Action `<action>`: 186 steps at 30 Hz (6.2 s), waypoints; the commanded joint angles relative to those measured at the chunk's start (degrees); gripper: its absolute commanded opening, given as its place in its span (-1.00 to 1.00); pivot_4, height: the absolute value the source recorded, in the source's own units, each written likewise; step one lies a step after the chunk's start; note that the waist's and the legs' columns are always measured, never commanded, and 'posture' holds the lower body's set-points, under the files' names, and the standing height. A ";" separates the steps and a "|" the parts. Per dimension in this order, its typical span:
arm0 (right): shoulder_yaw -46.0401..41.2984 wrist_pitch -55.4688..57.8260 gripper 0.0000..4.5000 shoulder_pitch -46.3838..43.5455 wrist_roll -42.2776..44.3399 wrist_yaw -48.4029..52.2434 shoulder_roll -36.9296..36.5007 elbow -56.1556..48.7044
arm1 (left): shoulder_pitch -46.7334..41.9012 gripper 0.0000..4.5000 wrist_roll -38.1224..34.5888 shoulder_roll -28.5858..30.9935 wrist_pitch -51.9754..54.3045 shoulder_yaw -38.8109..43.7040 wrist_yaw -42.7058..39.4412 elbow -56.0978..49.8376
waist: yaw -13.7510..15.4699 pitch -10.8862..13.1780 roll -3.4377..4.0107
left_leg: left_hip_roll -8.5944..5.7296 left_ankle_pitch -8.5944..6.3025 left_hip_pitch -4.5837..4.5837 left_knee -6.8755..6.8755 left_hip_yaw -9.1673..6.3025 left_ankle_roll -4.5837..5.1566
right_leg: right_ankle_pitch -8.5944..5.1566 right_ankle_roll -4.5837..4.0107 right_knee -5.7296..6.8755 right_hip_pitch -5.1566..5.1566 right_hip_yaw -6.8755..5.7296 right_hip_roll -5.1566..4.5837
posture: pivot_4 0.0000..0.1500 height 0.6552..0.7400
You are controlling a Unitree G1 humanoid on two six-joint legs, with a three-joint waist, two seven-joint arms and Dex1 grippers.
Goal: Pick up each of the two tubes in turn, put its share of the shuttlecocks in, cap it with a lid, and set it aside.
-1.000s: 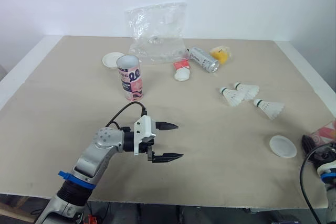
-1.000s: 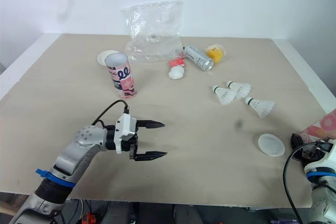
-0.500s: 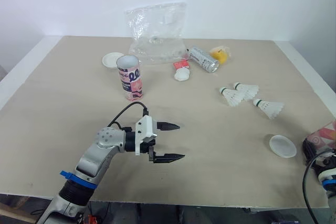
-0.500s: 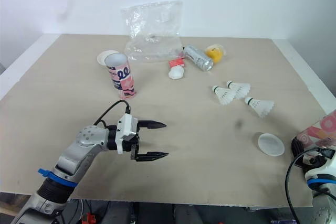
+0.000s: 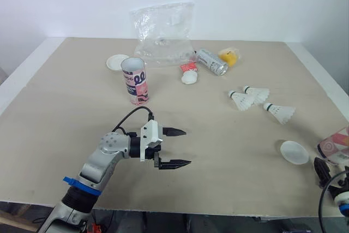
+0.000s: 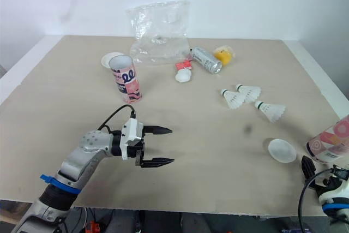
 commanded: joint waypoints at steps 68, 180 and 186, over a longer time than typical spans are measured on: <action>41.01 -14.19 1.00 -45.00 -12.15 45.40 -1.80 13.38 | -12.28 1.00 10.75 -9.88 3.46 19.72 50.75 23.14 | 0.16 0.35 -0.40 | -0.08 -0.04 -0.10 0.12 -0.41 -0.13 | 0.24 0.32 0.03 0.15 -0.29 0.13 | 1.00 1.00; 29.83 10.79 0.77 -53.91 -15.28 -0.23 3.10 21.24 | -22.11 0.29 13.69 7.19 9.63 -8.57 -12.31 9.54 | -0.03 0.39 -0.29 | -0.06 -0.05 -0.23 0.03 -0.62 -0.06 | 0.11 0.08 0.09 0.07 -0.45 0.18 | 1.00 1.00; 30.45 11.23 -0.41 -54.48 -17.63 -2.59 4.06 22.35 | -22.12 0.29 13.73 7.30 9.57 -8.22 -12.13 10.24 | -0.04 0.39 -0.28 | -0.06 -0.05 -0.26 0.01 -0.62 -0.06 | 0.12 0.05 0.10 0.03 -0.44 0.18 | 1.00 1.00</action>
